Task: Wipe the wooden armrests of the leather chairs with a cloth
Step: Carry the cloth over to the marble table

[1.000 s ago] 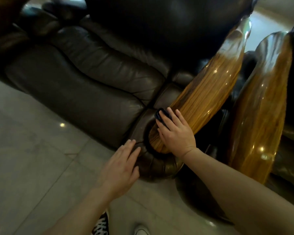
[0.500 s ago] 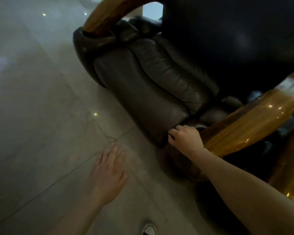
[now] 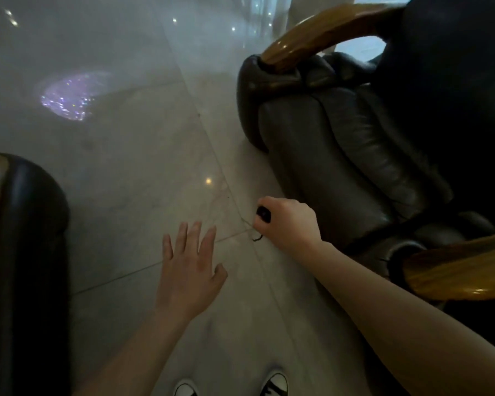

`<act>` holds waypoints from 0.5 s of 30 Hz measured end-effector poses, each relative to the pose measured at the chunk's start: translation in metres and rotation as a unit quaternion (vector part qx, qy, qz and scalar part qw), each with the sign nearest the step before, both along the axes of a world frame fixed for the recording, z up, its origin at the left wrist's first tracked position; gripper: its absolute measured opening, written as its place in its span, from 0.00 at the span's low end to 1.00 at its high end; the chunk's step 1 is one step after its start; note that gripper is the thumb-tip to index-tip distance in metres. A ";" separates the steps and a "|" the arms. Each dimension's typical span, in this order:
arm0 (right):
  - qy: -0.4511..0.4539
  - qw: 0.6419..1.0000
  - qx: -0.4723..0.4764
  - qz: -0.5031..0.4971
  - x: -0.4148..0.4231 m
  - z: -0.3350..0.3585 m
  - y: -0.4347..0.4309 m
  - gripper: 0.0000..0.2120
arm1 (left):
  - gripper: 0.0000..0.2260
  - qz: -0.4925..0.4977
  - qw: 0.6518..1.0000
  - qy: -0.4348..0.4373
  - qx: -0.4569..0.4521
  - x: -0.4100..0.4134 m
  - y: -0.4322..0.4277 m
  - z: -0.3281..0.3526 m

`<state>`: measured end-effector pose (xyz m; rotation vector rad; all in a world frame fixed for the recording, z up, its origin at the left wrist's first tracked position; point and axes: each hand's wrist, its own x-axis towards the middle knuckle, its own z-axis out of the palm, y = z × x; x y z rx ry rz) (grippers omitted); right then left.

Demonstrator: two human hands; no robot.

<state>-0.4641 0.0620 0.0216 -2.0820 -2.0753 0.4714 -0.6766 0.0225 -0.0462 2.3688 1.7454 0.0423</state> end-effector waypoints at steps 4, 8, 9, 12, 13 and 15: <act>0.006 1.000 -0.024 0.003 -0.034 0.004 0.003 0.09 | 0.34 0.039 0.999 0.006 -0.007 -0.033 -0.004 0.002; 0.011 0.999 -0.025 0.034 -0.073 0.001 -0.001 0.10 | 0.34 0.068 0.998 0.013 -0.008 -0.069 -0.014 0.005; 0.013 0.999 -0.027 0.036 -0.082 0.002 -0.002 0.11 | 0.33 0.074 0.997 0.016 -0.014 -0.078 -0.017 0.008; 0.020 0.998 -0.027 0.047 -0.109 0.013 -0.006 0.12 | 0.33 0.101 0.994 0.022 -0.026 -0.106 -0.026 0.023; 0.021 0.998 -0.026 0.048 -0.118 0.020 -0.008 0.12 | 0.34 0.108 0.994 0.019 -0.028 -0.115 -0.029 0.033; 0.022 0.998 -0.022 0.048 -0.138 0.039 -0.012 0.11 | 0.34 0.118 0.992 0.015 -0.041 -0.132 -0.035 0.055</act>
